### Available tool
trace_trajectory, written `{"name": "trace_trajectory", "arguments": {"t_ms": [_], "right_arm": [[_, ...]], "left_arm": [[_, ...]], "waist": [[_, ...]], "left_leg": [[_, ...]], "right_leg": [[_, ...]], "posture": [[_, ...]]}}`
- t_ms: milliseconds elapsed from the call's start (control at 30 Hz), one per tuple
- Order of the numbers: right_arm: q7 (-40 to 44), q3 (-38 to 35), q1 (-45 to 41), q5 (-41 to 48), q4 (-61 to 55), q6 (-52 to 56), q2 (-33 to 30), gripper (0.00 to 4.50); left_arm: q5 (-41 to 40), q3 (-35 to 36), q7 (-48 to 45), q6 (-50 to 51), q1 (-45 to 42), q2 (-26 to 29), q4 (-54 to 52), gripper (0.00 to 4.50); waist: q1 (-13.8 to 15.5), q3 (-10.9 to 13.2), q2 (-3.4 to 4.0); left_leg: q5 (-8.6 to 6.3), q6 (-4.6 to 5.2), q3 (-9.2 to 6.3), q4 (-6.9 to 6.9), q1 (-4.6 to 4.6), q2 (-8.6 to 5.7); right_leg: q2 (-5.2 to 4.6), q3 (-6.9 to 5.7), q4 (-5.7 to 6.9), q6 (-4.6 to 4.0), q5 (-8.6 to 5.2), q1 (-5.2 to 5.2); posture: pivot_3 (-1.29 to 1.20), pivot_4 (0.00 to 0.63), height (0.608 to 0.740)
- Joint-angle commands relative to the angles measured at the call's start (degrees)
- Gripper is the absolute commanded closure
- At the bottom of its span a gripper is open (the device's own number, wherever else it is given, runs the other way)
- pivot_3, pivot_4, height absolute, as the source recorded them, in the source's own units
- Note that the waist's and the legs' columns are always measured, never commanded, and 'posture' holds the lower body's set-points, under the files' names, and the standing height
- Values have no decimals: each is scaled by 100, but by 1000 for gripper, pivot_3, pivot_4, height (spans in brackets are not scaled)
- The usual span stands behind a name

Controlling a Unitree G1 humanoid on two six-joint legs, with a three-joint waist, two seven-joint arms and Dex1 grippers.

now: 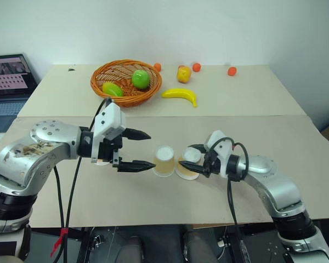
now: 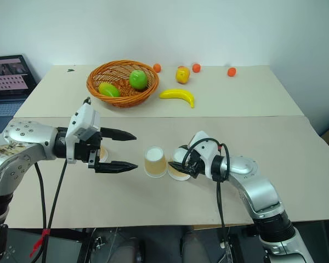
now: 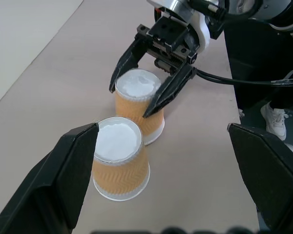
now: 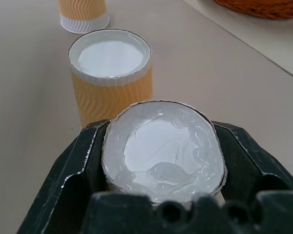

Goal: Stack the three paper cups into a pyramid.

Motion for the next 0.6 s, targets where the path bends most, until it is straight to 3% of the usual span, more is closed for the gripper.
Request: {"name": "trace_trajectory", "arguments": {"t_ms": [33, 133, 200, 300, 600], "right_arm": [[-21, -1, -76, -3, -137, -146, 50, 1673], [4, 18, -93, 7, -114, -124, 81, 1673], [38, 5, -102, 50, -96, -101, 99, 720], [91, -23, -163, 111, -141, -63, 100, 57], [199, -691, -400, 1357, -846, 863, 39, 57]], "left_arm": [[22, 39, -44, -70, -151, 15, -37, 0], [19, 42, -37, -62, -166, 14, -44, 0], [15, 44, -12, -52, -175, 0, -52, 0], [12, 70, -17, -58, -160, 14, -53, 0], [61, 28, -6, -106, -151, -38, -25, 0]], "waist": [[-1, 0, 0], [0, 0, 0], [-2, 0, 0], [1, 0, 0], [2, 0, 0]], "left_leg": [[0, 0, 0, 0, 0, 0], [0, 0, 0, 0, 0, 0], [0, 0, 0, 0, 1, 0], [0, 0, 0, 0, 0, 0], [0, 0, -2, 0, -1, 0]], "right_leg": [[0, 0, 0, 0, 0, 0], [0, 0, 0, 0, 0, 0], [0, 0, 1, 0, 0, 0], [0, 0, 1, 0, 0, 0], [0, -1, 0, 0, 0, 0]], "posture": [[0, 150, 737], [0, 150, 737], [0, 150, 737], [0, 150, 737], [0, 150, 737]]}}
